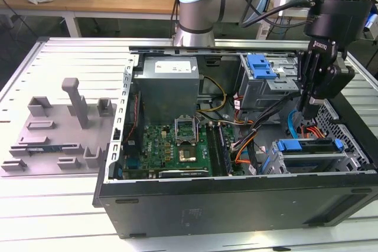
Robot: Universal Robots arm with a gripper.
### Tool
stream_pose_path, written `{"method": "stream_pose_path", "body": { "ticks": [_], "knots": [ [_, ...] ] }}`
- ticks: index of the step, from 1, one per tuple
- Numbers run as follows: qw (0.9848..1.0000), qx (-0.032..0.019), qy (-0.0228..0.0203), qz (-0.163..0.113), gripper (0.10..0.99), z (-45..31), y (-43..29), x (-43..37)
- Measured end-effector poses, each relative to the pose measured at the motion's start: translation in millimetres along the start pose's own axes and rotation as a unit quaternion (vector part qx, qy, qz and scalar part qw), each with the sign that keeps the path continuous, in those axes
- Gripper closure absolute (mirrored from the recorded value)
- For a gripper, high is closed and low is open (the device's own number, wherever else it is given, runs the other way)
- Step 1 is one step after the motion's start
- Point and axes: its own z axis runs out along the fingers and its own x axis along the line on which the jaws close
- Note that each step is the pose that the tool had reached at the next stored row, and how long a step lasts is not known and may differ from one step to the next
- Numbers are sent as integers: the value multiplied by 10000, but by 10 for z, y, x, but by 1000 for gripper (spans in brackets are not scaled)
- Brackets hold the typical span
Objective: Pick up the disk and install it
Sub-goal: 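Insert the second disk wire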
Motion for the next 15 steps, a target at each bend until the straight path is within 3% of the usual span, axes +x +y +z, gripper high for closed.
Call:
{"method": "stream_pose_path", "body": {
  "ticks": [2, 3, 15],
  "knots": [
    [10000, 1, 4, 0, 827, 0, 0, 0],
    [10000, 1, 9, 0, 898, 1, 0, 0],
    [10000, 3, 19, 0, 925, 6, -1, 6]
  ]
}}
